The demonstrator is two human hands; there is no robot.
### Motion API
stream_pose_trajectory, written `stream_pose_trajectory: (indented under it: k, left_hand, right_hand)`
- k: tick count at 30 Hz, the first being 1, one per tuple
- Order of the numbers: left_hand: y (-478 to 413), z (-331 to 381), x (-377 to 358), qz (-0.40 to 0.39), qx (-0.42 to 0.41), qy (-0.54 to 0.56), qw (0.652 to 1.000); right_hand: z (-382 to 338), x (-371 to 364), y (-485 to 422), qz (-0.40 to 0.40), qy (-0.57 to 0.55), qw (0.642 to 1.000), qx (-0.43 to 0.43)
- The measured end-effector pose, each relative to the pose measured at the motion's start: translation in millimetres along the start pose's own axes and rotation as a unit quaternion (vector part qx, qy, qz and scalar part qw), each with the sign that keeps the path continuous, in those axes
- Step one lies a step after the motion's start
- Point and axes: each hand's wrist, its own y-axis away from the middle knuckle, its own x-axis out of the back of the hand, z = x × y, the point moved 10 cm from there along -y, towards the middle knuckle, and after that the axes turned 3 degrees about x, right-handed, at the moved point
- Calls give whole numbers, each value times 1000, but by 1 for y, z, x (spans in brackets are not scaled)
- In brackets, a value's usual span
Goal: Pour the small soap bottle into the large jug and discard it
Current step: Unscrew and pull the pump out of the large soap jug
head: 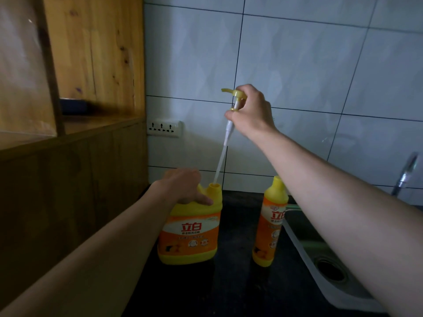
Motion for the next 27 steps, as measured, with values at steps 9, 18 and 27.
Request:
stream_pose_trajectory:
  k: [9, 18, 27]
  left_hand:
    - [-1, -1, 0, 1, 2, 10, 1000]
    - [-1, -1, 0, 0, 8, -6, 1000]
    - [-1, -2, -1, -11, 11, 0, 1000]
  right_hand:
    - [4, -21, 13, -35, 6, 999, 9]
    - [11, 22, -2, 63, 3, 998, -5]
    - [2, 40, -8, 113, -17, 993, -7]
